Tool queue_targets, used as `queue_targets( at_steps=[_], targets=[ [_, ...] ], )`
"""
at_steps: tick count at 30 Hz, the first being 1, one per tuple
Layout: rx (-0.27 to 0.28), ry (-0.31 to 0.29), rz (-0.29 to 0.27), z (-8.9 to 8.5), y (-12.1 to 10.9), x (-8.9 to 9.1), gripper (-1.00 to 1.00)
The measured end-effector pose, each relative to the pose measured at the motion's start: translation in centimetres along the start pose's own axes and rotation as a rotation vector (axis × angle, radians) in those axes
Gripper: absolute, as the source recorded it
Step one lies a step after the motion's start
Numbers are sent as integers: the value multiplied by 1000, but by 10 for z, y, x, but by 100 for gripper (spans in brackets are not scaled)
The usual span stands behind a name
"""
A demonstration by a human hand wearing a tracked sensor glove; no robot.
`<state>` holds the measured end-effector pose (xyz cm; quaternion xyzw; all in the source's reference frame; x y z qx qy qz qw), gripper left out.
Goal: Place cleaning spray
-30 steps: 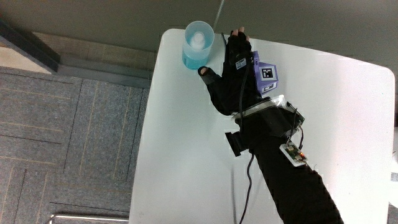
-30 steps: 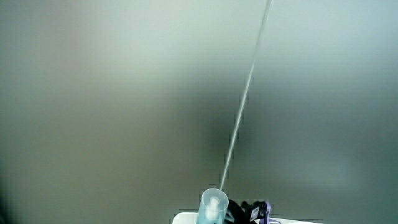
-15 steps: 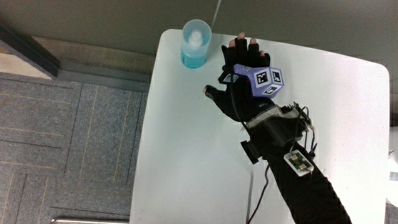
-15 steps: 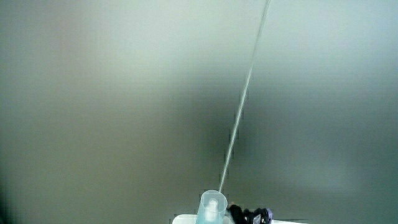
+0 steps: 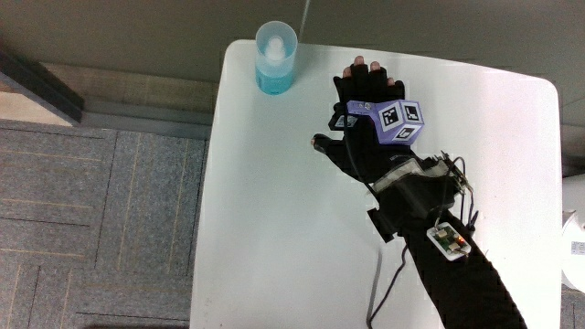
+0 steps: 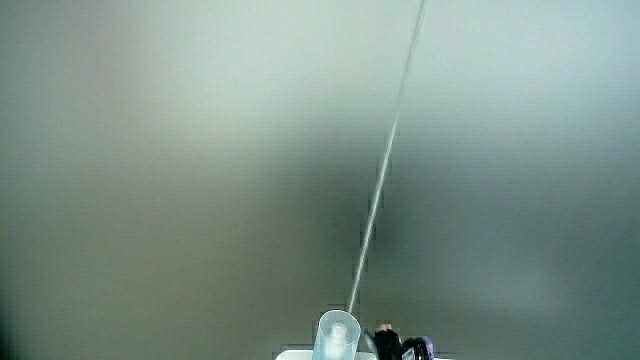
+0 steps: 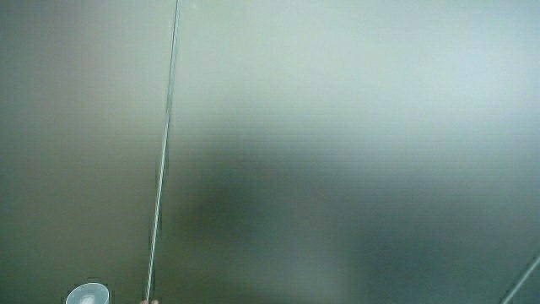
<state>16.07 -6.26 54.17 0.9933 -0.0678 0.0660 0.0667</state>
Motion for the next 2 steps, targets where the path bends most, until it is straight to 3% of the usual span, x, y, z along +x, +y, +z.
queue_targets(
  at_steps=[2],
  targets=[
    [172, -479, 7, -3, -4, 3, -100]
  ],
)
